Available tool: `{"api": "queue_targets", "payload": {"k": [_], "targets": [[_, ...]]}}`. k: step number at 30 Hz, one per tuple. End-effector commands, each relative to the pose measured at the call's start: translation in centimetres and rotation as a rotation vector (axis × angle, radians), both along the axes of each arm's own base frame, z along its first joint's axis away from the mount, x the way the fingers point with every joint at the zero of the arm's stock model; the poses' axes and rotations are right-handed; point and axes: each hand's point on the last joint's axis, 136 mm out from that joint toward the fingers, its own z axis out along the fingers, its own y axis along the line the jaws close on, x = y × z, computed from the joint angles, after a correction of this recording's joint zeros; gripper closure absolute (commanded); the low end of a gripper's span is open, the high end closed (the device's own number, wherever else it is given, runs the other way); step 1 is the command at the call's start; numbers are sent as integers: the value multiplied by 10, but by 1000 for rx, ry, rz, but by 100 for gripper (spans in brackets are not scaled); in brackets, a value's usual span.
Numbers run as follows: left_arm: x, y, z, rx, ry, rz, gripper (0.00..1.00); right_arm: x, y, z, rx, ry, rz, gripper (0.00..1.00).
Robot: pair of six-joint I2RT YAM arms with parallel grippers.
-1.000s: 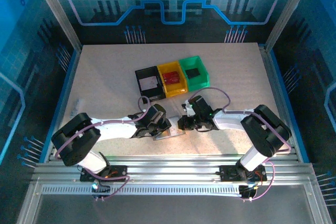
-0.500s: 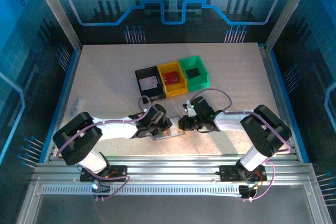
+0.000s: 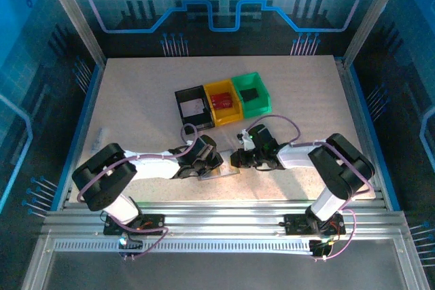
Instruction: Take the credit cards out of the card holder
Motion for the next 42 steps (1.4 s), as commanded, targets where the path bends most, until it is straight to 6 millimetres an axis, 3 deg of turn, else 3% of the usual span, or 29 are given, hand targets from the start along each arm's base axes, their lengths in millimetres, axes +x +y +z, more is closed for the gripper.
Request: {"api": "queue_targets", "payload": {"k": [1,25,33,42], "targets": [[5,-2,-5,27,-37,-12,79,-13,-18,-29,-73,82,-25,100],[20,-3,13,65,-154,-64,81,-15,-18,-33,-43,105,-24,100],[23,-4,17,49,-194,-57,86,-17,-17,-35,-36,114,-18,100],[26,-9,22,-14,-232,-51,80,-16,-14,-33,-4,111,-15,100]]}}
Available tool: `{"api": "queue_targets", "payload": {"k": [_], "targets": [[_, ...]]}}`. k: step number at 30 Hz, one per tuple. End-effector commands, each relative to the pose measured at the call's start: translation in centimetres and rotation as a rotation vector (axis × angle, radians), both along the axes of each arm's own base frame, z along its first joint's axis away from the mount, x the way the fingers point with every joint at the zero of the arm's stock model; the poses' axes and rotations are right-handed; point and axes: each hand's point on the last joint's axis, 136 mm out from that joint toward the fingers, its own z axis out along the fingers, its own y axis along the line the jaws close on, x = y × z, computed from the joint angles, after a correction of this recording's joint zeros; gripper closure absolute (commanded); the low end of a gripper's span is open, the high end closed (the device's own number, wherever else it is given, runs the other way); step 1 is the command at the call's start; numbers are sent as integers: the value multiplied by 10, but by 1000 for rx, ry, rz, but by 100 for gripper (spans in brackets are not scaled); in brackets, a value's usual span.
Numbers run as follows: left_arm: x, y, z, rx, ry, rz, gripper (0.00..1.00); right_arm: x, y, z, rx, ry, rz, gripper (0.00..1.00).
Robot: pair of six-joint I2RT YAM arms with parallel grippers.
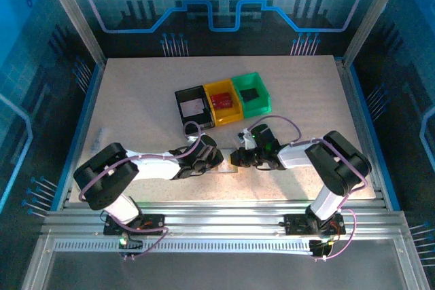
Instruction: Take the credit cards out of the card holder
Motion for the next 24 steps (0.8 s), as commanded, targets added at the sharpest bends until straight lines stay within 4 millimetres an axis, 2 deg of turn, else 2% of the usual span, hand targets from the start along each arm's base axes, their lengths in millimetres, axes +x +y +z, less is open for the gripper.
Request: {"api": "queue_targets", "payload": {"k": [1,11,24], "targets": [[10,-11,17,-79,-84,-3,80,-20,-16,-33,-73,113,-15,100],[11,-17,33,-142,-137,-29,83,-19,-18,-32,-69,111,-19,100],[5,-28,38,-225,-165,-85,87,-18,-17,-29,-47,116,-22,100]]}}
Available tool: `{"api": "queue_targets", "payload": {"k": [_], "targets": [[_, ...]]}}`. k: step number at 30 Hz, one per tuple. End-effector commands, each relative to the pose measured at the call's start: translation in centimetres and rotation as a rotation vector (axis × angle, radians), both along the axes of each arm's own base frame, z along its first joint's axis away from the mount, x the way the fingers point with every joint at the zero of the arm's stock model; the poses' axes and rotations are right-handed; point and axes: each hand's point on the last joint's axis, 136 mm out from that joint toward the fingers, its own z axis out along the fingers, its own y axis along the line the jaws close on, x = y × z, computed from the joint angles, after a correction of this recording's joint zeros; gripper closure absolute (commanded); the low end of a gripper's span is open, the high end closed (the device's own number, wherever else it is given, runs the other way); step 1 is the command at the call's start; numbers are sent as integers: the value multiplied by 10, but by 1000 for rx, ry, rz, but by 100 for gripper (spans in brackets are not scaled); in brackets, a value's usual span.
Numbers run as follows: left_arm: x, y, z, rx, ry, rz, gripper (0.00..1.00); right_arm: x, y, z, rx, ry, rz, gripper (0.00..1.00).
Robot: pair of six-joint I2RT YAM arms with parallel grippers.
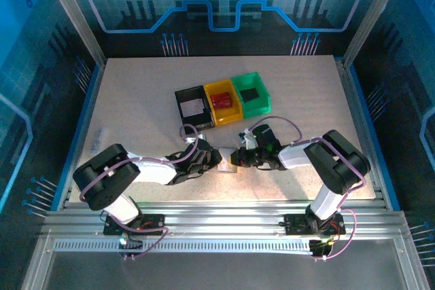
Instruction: Take the credit cards out of the card holder
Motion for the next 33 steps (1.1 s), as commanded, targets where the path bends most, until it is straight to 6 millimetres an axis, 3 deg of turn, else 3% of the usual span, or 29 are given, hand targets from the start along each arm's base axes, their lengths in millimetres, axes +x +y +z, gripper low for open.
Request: {"api": "queue_targets", "payload": {"k": [1,3,17,33], "targets": [[2,-27,34,-130,-83,-86,91,-18,-17,-30,-81,104,-18,100],[2,-28,35,-143,-90,-87,99,-17,-17,-29,-76,102,-19,100],[0,-28,35,-141,-88,-104,100,-14,-25,-22,-70,95,-36,100],[-2,3,24,-87,-63,-60,100,-12,-35,-23,-77,100,-51,100]]}}
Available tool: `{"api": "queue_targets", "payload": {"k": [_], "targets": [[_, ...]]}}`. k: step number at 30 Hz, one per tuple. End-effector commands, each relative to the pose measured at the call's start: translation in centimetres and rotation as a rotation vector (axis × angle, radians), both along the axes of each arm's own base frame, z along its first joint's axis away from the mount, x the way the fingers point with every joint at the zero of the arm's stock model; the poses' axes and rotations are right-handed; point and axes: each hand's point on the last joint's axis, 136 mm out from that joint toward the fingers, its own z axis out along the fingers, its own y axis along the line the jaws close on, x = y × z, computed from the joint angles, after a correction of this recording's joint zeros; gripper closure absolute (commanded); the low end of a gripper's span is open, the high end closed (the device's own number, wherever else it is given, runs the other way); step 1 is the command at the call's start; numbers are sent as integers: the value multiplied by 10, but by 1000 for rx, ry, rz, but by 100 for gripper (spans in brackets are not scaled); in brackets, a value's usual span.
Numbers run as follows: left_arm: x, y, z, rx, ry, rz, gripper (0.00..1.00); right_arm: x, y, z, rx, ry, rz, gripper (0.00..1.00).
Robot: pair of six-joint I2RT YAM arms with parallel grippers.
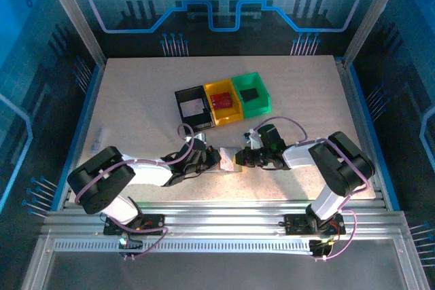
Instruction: Take the credit cards out of the card holder
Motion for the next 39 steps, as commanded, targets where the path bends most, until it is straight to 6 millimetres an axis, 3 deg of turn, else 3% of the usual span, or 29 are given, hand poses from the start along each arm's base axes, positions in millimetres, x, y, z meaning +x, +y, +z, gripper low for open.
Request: {"api": "queue_targets", "payload": {"k": [1,17,28,32,36,39], "targets": [[1,5,9,-13,-35,-13,100,-13,-17,-22,-70,64,-17,100],[-6,18,23,-37,-45,6,100,-12,-15,-14,-68,58,3,100],[-20,30,18,-43,-21,23,100,-10,-10,10,-36,7,27,98],[-22,31,21,-59,-24,30,100,-9,-4,22,-12,-26,37,86],[-23,31,30,-91,-41,41,100,-6,5,35,64,-48,37,61],[-23,31,40,-119,-65,47,100,-5,10,45,124,-69,42,58]]}}
